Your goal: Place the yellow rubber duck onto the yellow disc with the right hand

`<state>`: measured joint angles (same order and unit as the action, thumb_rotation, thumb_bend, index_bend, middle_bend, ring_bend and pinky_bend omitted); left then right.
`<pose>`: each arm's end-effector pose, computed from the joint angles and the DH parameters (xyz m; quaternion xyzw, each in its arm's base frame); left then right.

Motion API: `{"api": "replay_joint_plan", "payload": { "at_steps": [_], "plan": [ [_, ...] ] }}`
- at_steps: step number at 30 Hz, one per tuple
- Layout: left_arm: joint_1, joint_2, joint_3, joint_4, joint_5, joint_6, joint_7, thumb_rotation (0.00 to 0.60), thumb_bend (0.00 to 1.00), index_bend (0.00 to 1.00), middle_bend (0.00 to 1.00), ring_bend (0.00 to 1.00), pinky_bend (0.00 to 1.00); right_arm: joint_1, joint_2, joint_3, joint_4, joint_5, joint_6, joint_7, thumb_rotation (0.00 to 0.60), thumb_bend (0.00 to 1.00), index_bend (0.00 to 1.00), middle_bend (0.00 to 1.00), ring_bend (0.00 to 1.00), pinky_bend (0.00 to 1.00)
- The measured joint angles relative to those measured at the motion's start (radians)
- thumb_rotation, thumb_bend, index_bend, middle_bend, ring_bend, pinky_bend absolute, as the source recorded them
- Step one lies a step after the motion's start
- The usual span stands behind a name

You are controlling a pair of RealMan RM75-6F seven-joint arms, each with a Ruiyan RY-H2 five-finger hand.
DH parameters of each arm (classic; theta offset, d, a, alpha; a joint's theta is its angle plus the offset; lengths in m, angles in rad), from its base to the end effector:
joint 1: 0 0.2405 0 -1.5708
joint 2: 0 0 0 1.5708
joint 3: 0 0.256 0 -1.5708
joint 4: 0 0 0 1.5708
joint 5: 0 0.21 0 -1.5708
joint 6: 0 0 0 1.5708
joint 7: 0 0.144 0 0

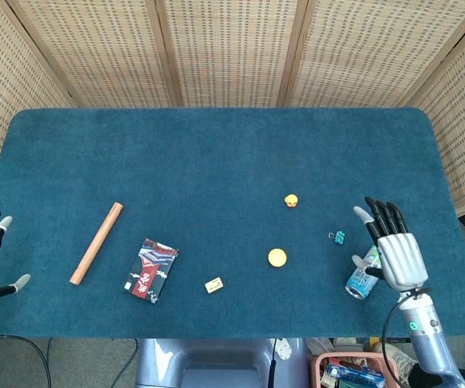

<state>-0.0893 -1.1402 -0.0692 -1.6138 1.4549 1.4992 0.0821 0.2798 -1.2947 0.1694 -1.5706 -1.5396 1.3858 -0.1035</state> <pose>-0.3116 0.1861 0.1591 -0.5857 -0.3702 -0.3754 0.6156 -0.2462 -0.2573 0.1102 0.6309 -0.3246 0.4653 0.5293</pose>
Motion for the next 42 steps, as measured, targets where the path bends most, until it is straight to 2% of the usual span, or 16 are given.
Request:
{"api": "replay_joint_plan", "payload": {
  "at_steps": [9,17,26,35,42],
  "plan": [
    [-0.006,-0.011,-0.007,0.014,-0.018,-0.011,0.013,0.600,0.12,0.00,0.00,0.00,0.00,0.189,-0.033,0.132,0.044,0.186,-0.245,-0.075,0.600,0.18,0.29,0.10,0.00,0.10],
    [-0.012,-0.022,-0.014,0.030,-0.033,-0.020,0.023,0.600,0.12,0.00,0.00,0.00,0.00,0.371,-0.123,0.194,0.221,0.380,-0.455,-0.175,0.600,0.18,0.33,0.12,0.00,0.11],
    [-0.025,-0.041,-0.021,0.049,-0.051,-0.040,0.042,0.600,0.12,0.00,0.00,0.00,0.00,0.487,-0.288,0.186,0.420,0.467,-0.563,-0.200,0.600,0.18,0.37,0.14,0.00,0.11],
    [-0.030,-0.047,-0.021,0.060,-0.055,-0.050,0.034,0.600,0.12,0.00,0.00,0.00,0.00,0.541,-0.387,0.155,0.559,0.477,-0.599,-0.175,0.600,0.20,0.39,0.15,0.00,0.11],
    [-0.031,-0.050,-0.020,0.061,-0.055,-0.050,0.039,0.600,0.12,0.00,0.00,0.00,0.00,0.566,-0.428,0.140,0.630,0.474,-0.619,-0.149,0.600,0.20,0.40,0.16,0.00,0.11]
  ]
}}
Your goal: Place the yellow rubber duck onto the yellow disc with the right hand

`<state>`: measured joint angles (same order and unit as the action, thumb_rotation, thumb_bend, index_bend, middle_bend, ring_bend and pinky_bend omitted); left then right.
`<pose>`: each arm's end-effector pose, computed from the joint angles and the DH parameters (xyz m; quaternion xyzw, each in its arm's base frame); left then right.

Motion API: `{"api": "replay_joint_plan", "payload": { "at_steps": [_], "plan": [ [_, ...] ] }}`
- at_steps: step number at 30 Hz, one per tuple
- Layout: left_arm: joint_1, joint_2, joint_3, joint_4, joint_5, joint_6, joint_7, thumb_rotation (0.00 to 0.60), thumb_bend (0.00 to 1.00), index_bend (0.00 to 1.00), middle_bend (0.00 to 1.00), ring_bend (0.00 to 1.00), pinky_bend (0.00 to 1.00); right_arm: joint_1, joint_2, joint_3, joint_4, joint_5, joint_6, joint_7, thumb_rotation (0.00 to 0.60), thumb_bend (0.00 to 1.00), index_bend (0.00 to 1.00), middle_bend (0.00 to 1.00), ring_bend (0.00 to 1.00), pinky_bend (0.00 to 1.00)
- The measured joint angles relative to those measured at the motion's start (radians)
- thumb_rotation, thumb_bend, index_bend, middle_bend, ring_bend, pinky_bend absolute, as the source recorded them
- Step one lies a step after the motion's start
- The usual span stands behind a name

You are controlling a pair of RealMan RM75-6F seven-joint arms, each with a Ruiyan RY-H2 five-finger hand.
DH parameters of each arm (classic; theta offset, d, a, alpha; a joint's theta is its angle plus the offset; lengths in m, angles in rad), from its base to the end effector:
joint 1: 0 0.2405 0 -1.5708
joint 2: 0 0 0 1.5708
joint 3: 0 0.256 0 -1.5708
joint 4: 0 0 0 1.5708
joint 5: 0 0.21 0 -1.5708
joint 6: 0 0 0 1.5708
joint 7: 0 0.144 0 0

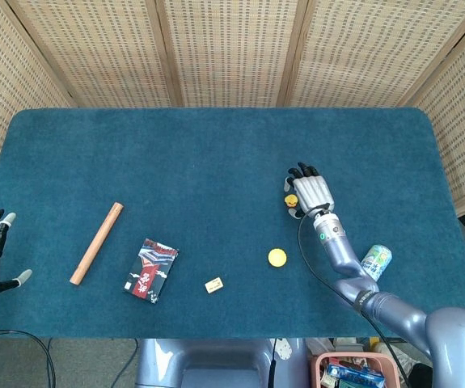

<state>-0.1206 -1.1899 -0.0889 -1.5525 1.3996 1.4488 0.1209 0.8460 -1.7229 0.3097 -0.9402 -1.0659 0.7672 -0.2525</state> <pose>-0.3217 0.2006 0.1479 -0.5881 -0.3699 -0.3514 0.6276 -0.1820 -0.4346 -0.0175 0.7056 -0.3792 0.3279 0.5008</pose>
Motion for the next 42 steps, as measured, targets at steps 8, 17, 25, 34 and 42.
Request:
{"api": "replay_joint_plan", "payload": {
  "at_steps": [8,17,25,34,42],
  "plan": [
    [0.000,-0.001,0.000,-0.003,-0.002,0.001,0.005,0.600,0.12,0.00,0.00,0.00,0.00,0.019,-0.032,-0.012,0.073,0.000,-0.031,0.029,0.600,0.20,0.40,0.16,0.00,0.11],
    [-0.002,-0.002,0.002,-0.003,-0.003,-0.002,0.011,0.600,0.12,0.00,0.00,0.00,0.00,0.027,-0.055,-0.025,0.128,0.003,-0.055,0.043,0.600,0.20,0.42,0.17,0.00,0.11],
    [-0.003,-0.004,0.003,-0.005,-0.002,-0.001,0.018,0.600,0.12,0.00,0.00,0.00,0.00,0.040,-0.076,-0.028,0.175,0.004,-0.081,0.056,0.600,0.20,0.42,0.17,0.00,0.11],
    [-0.004,-0.005,0.001,-0.004,-0.008,-0.004,0.020,0.600,0.12,0.00,0.00,0.00,0.00,0.062,-0.102,-0.028,0.242,0.008,-0.122,0.064,0.600,0.20,0.43,0.18,0.00,0.11],
    [-0.008,-0.007,0.002,-0.003,-0.009,-0.009,0.023,0.600,0.12,0.00,0.00,0.00,0.00,0.077,-0.126,-0.029,0.281,-0.003,-0.135,0.076,0.600,0.20,0.48,0.22,0.00,0.11]
  ]
}}
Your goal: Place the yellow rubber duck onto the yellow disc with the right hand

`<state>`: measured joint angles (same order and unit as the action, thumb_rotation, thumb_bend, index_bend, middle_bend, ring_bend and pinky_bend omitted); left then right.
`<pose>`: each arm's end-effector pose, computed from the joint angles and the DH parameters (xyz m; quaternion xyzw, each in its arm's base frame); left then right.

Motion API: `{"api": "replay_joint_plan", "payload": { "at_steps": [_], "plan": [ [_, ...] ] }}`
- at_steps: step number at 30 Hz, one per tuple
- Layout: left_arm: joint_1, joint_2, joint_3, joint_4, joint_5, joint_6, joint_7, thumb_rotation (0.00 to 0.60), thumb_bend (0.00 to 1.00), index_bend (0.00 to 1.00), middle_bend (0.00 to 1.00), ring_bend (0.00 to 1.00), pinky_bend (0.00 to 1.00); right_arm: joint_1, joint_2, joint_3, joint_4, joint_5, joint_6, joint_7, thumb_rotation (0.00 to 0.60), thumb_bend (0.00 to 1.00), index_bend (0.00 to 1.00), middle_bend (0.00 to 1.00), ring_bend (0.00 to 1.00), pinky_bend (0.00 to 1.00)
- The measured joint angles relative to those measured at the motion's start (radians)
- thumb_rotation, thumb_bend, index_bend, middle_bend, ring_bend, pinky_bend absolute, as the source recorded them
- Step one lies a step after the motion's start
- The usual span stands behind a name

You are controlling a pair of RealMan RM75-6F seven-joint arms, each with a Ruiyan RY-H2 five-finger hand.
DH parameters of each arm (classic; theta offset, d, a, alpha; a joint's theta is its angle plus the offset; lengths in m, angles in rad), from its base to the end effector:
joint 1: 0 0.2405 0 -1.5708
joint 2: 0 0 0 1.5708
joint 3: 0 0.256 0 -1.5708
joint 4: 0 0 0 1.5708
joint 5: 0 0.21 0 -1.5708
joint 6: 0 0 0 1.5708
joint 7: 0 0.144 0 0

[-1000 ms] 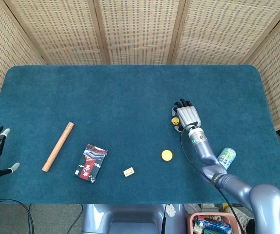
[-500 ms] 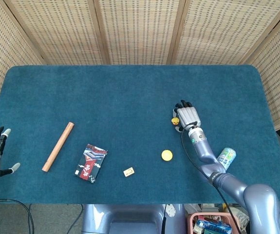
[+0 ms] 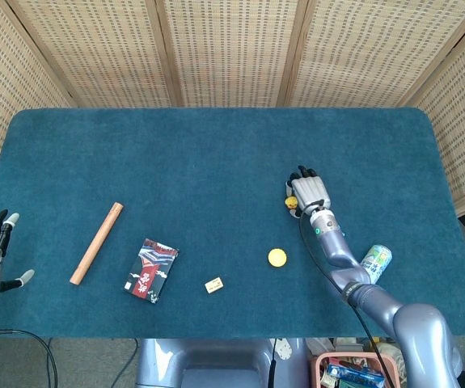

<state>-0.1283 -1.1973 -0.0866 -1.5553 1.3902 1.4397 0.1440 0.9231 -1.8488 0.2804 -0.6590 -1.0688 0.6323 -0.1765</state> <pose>-0.3209 0.2024 0.1440 -0.5921 -0.3696 -0.3445 0.6278 -0.1954 -0.4538 -0.0422 0.7182 -0.3886 0.2771 0.5064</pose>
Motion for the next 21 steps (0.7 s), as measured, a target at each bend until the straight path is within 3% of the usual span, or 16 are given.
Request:
{"api": "replay_joint_plan", "payload": {
  "at_steps": [10,21],
  "plan": [
    [-0.001,0.000,0.000,0.002,-0.001,-0.001,-0.006,0.600,0.12,0.00,0.00,0.00,0.00,0.003,-0.011,-0.002,0.009,-0.010,0.006,0.000,0.600,0.20,0.52,0.26,0.00,0.11],
    [0.000,0.004,0.002,-0.001,0.006,0.001,-0.016,0.600,0.12,0.00,0.00,0.00,0.00,-0.013,0.040,0.004,-0.105,-0.017,0.072,-0.038,0.600,0.20,0.53,0.26,0.00,0.11]
  ]
}}
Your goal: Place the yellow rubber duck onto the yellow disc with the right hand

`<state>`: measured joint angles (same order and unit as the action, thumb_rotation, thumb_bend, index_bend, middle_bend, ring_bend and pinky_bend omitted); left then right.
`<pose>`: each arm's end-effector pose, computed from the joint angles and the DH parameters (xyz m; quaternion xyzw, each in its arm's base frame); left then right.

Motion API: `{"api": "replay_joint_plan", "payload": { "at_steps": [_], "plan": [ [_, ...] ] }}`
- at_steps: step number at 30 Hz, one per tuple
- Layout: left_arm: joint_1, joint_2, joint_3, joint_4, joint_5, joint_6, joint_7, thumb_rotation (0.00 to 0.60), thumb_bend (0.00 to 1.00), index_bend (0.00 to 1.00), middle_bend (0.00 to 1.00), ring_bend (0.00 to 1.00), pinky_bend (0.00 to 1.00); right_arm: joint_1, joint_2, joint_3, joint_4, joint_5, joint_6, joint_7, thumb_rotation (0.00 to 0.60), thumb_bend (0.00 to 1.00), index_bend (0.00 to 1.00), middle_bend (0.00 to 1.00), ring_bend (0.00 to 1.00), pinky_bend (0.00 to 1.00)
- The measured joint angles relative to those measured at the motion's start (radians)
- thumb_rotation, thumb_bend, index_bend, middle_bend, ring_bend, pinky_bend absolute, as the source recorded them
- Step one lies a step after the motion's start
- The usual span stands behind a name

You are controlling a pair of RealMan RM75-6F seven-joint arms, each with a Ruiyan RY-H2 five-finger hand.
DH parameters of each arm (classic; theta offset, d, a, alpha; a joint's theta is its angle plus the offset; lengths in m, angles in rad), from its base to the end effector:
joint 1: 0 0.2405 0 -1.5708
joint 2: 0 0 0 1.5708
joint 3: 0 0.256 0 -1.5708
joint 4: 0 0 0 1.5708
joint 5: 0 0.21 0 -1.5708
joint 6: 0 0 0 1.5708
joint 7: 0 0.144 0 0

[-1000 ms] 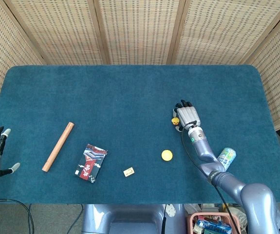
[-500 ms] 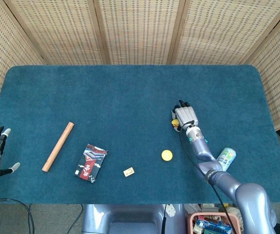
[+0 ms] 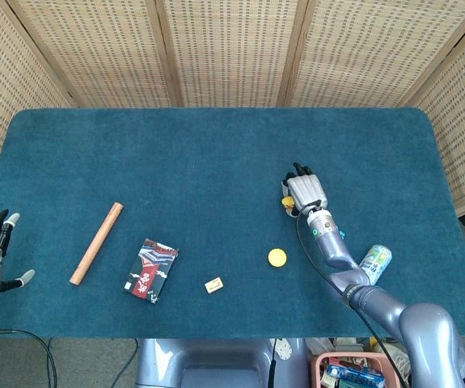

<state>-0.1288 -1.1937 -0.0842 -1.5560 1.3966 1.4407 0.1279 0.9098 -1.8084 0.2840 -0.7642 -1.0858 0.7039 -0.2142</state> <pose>-0.3203 0.2021 0.1446 -0.5920 -0.3719 -0.3496 0.6237 -0.1809 -0.4483 -0.0359 0.7230 -0.3649 0.3018 0.5031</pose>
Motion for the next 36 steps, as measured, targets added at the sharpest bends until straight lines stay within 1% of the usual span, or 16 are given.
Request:
{"api": "replay_joint_plan", "payload": {
  "at_steps": [4,7,13,16,20,23,27,36],
  "plan": [
    [0.001,0.003,0.002,-0.002,0.005,0.003,-0.007,0.600,0.12,0.00,0.00,0.00,0.00,-0.014,0.033,0.002,-0.074,0.008,0.028,-0.035,0.600,0.20,0.53,0.26,0.00,0.11],
    [0.003,0.006,0.003,-0.002,0.012,0.007,-0.018,0.600,0.12,0.00,0.00,0.00,0.00,-0.036,0.063,-0.005,-0.151,0.009,0.066,-0.066,0.600,0.20,0.53,0.26,0.00,0.11],
    [0.003,0.011,0.010,-0.009,0.019,0.001,-0.026,0.600,0.12,0.00,0.00,0.00,0.00,-0.097,0.143,-0.037,-0.380,0.011,0.166,-0.163,0.600,0.20,0.53,0.26,0.00,0.11],
    [0.001,0.012,0.016,-0.014,0.025,-0.006,-0.024,0.600,0.12,0.00,0.00,0.00,0.00,-0.132,0.182,-0.063,-0.506,0.001,0.231,-0.216,0.600,0.20,0.53,0.26,0.00,0.11],
    [0.002,0.016,0.022,-0.022,0.036,-0.002,-0.023,0.600,0.12,0.00,0.00,0.00,0.00,-0.186,0.230,-0.111,-0.669,-0.035,0.336,-0.287,0.600,0.20,0.53,0.26,0.00,0.11],
    [0.003,0.018,0.025,-0.027,0.047,0.004,-0.023,0.600,0.12,0.00,0.00,0.00,0.00,-0.220,0.251,-0.145,-0.753,-0.056,0.390,-0.332,0.600,0.20,0.53,0.26,0.00,0.11],
    [0.007,0.023,0.032,-0.038,0.065,0.017,-0.025,0.600,0.12,0.00,0.00,0.00,0.00,-0.250,0.253,-0.183,-0.808,-0.074,0.419,-0.380,0.600,0.20,0.53,0.26,0.00,0.11],
    [0.007,0.024,0.034,-0.039,0.071,0.017,-0.025,0.600,0.12,0.00,0.00,0.00,0.00,-0.250,0.218,-0.183,-0.812,-0.072,0.412,-0.397,0.600,0.20,0.53,0.26,0.00,0.11]
  ]
}}
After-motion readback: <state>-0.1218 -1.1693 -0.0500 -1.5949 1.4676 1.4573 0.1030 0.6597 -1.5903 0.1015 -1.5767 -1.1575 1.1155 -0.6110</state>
